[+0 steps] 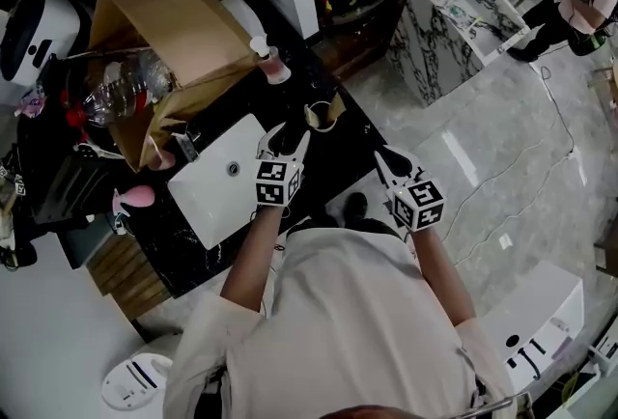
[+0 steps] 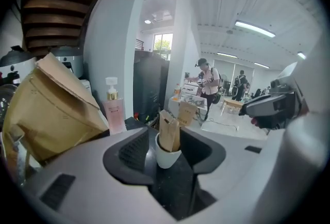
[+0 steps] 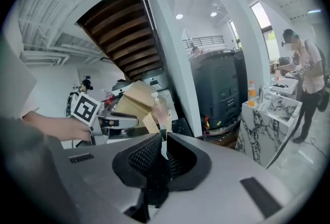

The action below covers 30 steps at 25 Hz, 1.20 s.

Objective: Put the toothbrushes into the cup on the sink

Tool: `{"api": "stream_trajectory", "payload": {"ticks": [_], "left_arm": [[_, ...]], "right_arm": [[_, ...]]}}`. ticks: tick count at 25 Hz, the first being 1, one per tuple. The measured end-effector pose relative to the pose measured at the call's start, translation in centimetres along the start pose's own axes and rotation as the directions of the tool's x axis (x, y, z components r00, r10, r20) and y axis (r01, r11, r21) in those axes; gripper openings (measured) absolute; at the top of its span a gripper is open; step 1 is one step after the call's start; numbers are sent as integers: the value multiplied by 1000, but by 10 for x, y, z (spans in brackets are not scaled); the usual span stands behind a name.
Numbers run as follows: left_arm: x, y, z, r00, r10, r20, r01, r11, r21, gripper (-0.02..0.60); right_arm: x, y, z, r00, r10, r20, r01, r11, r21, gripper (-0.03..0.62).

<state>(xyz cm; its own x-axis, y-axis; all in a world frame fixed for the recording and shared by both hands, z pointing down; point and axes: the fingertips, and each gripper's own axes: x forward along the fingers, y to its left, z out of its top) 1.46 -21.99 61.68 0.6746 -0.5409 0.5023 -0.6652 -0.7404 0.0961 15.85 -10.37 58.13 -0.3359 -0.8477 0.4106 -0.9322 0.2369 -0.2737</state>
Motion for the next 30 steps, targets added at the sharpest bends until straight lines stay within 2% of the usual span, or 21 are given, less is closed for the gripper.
{"api": "stream_trajectory", "payload": {"ticks": [8, 20, 30], "left_arm": [[-48, 9, 14, 998, 26, 57, -22, 998, -56, 135], [-107, 9, 29, 989, 70, 130, -62, 996, -63, 69], [-139, 5, 33, 979, 88, 183, -73, 993, -87, 22]], "right_arm": [[8, 22, 31, 998, 60, 30, -58, 997, -59, 52], [8, 50, 66, 989, 131, 71, -122, 985, -125, 52], [-8, 69, 86, 978, 171, 119, -139, 961, -238, 49]]}}
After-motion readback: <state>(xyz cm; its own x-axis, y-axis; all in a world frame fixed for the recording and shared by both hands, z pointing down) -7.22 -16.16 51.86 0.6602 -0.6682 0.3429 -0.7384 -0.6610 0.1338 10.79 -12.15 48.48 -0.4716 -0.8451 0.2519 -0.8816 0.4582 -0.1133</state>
